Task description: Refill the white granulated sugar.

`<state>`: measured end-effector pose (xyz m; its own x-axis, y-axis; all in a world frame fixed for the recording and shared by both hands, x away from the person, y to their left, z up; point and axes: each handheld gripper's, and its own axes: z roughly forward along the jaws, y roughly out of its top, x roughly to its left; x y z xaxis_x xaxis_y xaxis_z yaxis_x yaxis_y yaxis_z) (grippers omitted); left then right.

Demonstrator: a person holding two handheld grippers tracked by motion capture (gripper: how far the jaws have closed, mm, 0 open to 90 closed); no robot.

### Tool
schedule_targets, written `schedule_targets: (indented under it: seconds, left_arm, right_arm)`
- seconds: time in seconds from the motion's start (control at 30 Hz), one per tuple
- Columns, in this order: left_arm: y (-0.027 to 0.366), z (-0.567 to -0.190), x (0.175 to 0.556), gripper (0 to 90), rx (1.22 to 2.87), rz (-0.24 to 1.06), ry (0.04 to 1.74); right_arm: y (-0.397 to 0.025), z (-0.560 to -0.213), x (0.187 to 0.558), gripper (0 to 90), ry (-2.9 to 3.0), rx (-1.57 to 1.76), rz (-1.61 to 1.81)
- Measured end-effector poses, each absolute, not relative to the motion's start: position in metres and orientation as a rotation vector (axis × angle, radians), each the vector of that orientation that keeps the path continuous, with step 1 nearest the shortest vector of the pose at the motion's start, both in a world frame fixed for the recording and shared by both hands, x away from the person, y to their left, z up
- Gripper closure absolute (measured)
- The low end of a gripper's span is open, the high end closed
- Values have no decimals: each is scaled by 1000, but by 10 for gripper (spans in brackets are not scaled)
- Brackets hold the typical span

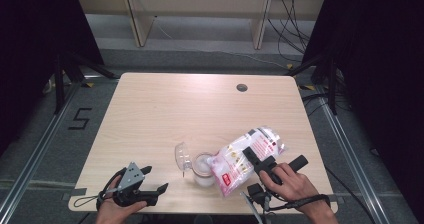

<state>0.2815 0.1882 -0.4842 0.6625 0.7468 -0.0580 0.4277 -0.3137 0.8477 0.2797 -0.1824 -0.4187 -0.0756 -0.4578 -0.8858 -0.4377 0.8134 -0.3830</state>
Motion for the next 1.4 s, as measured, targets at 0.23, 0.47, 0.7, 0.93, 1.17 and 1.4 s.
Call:
schedule_targets:
  seconds: [0.23, 0.47, 0.7, 0.93, 1.17, 1.4]
  left_arm:
    - [188, -484, 282, 204, 1952, 435, 918]
    - [188, -484, 282, 204, 1954, 434, 917]
    - [188, -484, 282, 204, 1953, 434, 917]
    - [188, -484, 282, 204, 1953, 434, 917]
    - [188, -484, 282, 204, 1954, 435, 917]
    - [188, -484, 282, 204, 1954, 435, 916]
  right_arm:
    - [-184, -420, 280, 742, 1696, -691, -5]
    - [-185, -420, 280, 743, 1700, -682, -3]
    - [-186, -421, 279, 743, 1702, -679, -1]
    - [-185, -420, 280, 743, 1696, -703, -3]
    - [-187, -421, 280, 743, 1700, -675, 7]
    - [-187, -419, 281, 744, 1691, -696, -3]
